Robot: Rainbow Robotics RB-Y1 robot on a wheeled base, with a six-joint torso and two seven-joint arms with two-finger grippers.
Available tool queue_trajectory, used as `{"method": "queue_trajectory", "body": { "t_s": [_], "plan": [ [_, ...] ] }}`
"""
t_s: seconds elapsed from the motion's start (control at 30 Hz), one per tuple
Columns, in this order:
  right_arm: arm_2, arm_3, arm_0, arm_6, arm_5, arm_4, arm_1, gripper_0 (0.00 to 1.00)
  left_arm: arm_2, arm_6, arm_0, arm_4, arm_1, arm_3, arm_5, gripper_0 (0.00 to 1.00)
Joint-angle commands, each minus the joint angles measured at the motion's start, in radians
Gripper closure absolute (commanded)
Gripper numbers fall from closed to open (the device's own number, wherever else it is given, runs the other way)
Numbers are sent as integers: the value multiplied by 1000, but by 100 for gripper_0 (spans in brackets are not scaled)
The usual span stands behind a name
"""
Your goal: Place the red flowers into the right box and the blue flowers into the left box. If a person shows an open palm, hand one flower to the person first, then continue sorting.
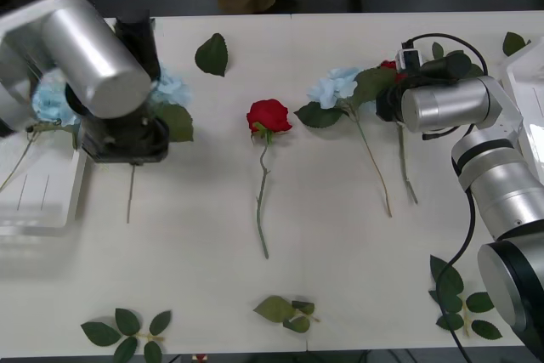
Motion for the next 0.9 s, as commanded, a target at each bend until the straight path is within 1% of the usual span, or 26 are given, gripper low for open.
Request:
{"method": "queue_trajectory", "body": {
  "t_s": [0.03, 0.1, 0.13, 0.2, 0.27, 0.3, 0.37, 0.4, 0.47, 0.57, 0.6, 0.63, 0.7, 0.77, 0.83, 0.9],
  "plan": [
    [-34, -20, 6, 12, 61, -25, 10, 100, 136, -190, -114, 193, 212, -25, 111, 100],
    [-49, -74, 7, 16, 131, -34, 3, 100, 210, -262, -105, 241, 264, -3, 149, 100],
    [-63, -126, 7, 17, 196, -45, -8, 100, 260, -323, -88, 267, 307, 22, 166, 100],
    [-84, -189, 7, 17, 277, -76, -23, 100, 319, -421, -54, 293, 350, 54, 166, 100],
    [-129, -284, 7, 20, 405, -132, -52, 100, 435, -585, 28, 326, 392, 120, 157, 100],
    [-140, -307, 7, 20, 434, -143, -59, 100, 464, -627, 51, 330, 393, 137, 154, 100],
    [-190, -396, 6, 25, 552, -201, -91, 100, 602, -800, 154, 322, 392, 207, 132, 100],
    [-204, -417, 6, 26, 579, -215, -98, 100, 633, -837, 180, 319, 390, 221, 123, 100],
    [-259, -485, 6, 31, 671, -258, -132, 100, 713, -941, 269, 288, 383, 262, 81, 100],
    [-311, -523, 6, 39, 740, -319, -195, 100, 750, -1027, 354, 259, 381, 285, 9, 100],
    [-319, -525, 6, 43, 750, -329, -210, 100, 751, -1036, 369, 259, 381, 287, -6, 100],
    [-334, -525, 6, 75, 767, -356, -255, 100, 753, -1039, 409, 259, 381, 285, -46, 100],
    [-340, -522, 7, 112, 782, -375, -313, 100, 753, -1035, 456, 262, 381, 285, -101, 100],
    [-339, -503, 6, 144, 793, -379, -370, 100, 753, -1032, 505, 259, 381, 285, -178, 100],
    [-339, -459, 6, 186, 788, -379, -439, 100, 753, -1032, 561, 254, 375, 284, -288, 100],
    [-339, -410, 6, 218, 771, -378, -484, 100, 753, -1036, 585, 244, 366, 284, -353, 100]
  ]
}}
